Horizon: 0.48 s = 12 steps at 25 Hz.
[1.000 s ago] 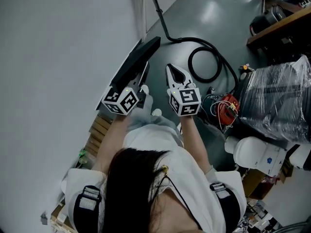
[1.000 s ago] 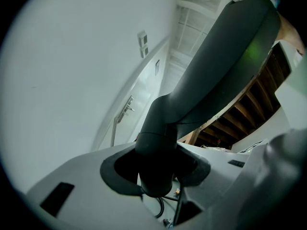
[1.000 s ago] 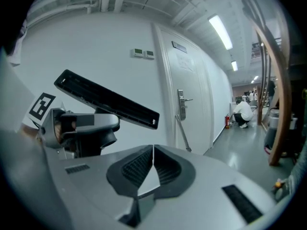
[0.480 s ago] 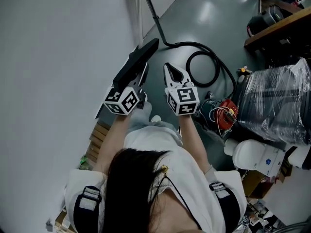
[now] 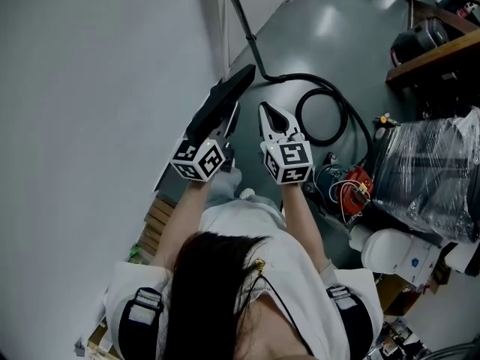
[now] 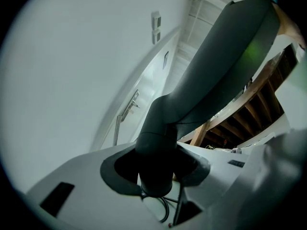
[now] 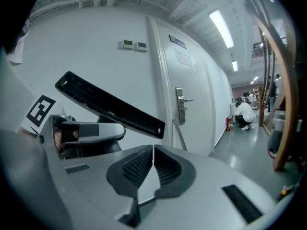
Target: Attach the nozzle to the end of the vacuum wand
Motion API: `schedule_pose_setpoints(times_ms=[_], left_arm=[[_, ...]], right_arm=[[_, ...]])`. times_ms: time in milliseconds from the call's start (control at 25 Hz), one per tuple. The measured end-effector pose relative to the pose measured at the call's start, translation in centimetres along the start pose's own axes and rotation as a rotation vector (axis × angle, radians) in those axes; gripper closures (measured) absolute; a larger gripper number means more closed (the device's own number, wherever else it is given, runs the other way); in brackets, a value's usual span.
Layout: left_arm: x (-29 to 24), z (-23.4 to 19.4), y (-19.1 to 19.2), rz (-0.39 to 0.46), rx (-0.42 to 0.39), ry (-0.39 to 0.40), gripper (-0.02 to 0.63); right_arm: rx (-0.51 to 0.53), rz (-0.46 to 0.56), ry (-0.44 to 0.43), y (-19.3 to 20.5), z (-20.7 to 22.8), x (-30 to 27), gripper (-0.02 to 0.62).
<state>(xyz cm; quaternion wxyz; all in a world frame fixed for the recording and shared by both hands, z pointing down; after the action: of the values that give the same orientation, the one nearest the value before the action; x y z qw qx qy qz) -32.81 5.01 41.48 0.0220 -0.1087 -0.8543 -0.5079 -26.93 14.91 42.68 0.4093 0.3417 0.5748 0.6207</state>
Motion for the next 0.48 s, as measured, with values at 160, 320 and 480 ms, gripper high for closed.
schedule_pose_setpoints(times_ms=[160,320,480], left_arm=[[-1.9,-0.9,-0.2,-0.015,0.015,0.020,0.443],[-2.8,-2.2,-0.3,-0.029,0.025,0.020,0.443],[-4.1,-3.6,-0.3,-0.046,0.021,0.028,0.443]], right_arm=[[-0.006,-0.021,0.001,0.1,0.6,-1.8,0.580],[-0.002,-0.047,0.005,0.5,0.6,-3.3,0.580],[-0.002,-0.052,0.021,0.6,1.2,-5.0,0.580]])
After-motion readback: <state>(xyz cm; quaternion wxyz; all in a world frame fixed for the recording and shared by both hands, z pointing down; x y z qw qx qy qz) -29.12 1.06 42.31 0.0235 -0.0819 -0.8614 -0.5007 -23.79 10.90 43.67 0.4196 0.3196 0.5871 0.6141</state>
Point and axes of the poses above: the fingertips, and each gripper's own axes: x backward along the fingers, z to its right, y out of its underside, the point moved 3 cm from there along x, backward along the fingers, and after that the axes turned 14 degrees about z, right-handed, at the moved point
